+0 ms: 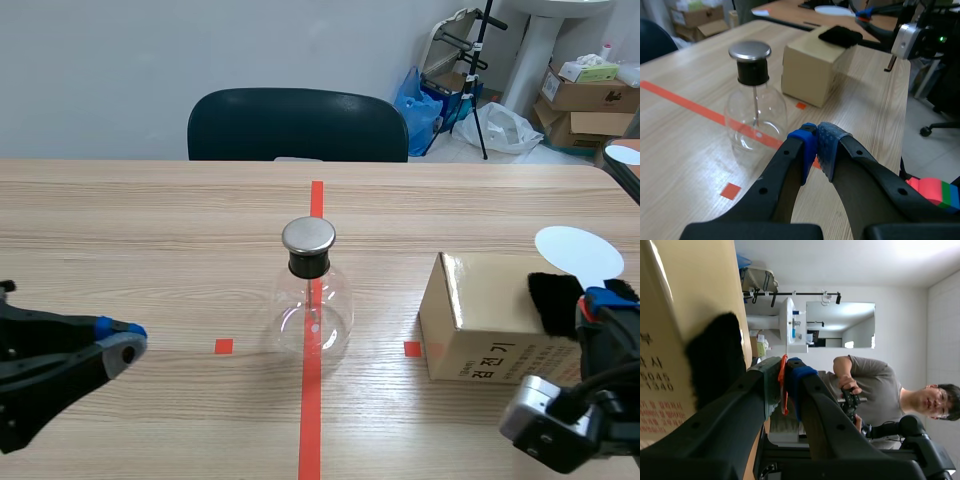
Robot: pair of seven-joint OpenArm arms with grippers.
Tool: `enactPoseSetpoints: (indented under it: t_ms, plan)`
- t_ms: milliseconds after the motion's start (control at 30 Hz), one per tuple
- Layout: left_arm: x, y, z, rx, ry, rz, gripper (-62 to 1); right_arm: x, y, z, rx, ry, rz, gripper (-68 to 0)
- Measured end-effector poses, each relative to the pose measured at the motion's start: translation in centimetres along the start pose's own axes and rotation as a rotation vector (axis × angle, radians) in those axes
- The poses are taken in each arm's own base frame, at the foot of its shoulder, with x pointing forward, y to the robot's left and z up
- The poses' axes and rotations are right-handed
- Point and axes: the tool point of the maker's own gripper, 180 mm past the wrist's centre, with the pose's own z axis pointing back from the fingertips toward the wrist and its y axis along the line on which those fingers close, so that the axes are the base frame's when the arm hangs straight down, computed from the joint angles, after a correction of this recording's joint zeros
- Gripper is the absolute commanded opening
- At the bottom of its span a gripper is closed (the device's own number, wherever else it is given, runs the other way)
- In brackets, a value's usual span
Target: Do the electroscope experiment
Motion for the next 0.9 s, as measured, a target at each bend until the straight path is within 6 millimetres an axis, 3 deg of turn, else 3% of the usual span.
enactPoseSetpoints:
  t_ms: [167, 367, 567, 600, 633, 733, 767, 900]
  plan:
    - [3.2, -1.5, 1.4, 0.015, -0.079, -0.022, -57.8, -0.7, -0.4, 0.6, -0.015, 0.004, -0.003, -66.5]
    - [5.5, -2.8, 2.2, 0.021, -0.144, -0.022, -57.8, -1.0, 0.2, 1.6, -0.005, -0.016, -0.019, -66.5]
    - [5.1, -3.3, 2.2, 0.001, -0.118, -0.043, -55.6, -2.2, 2.7, 2.5, 0.05, 0.021, -0.034, -66.5]
    - [5.0, -3.4, 2.2, -0.005, -0.11, -0.048, -50.4, -2.2, 3.0, 2.5, 0.056, 0.024, -0.038, -66.5]
    - [4.9, -3.5, 2.2, -0.008, -0.105, -0.053, -41.3, -2.4, 3.4, 2.6, 0.064, 0.028, -0.04, -66.5]
    - [4.3, -3.7, 2.1, -0.033, -0.07, -0.084, -1.5, -2.7, 3.9, 2.7, 0.072, 0.018, -0.04, -66.5]
    - [4.3, -3.7, 2.1, -0.034, -0.069, -0.085, 1.4, -3.0, 4.0, 2.7, 0.072, 0.025, -0.042, -66.5]
    - [5.5, -3.8, 2.2, -0.032, -0.138, -0.081, 1.4, -2.8, 4.6, 2.6, 0.077, 0.01, -0.053, -66.5]
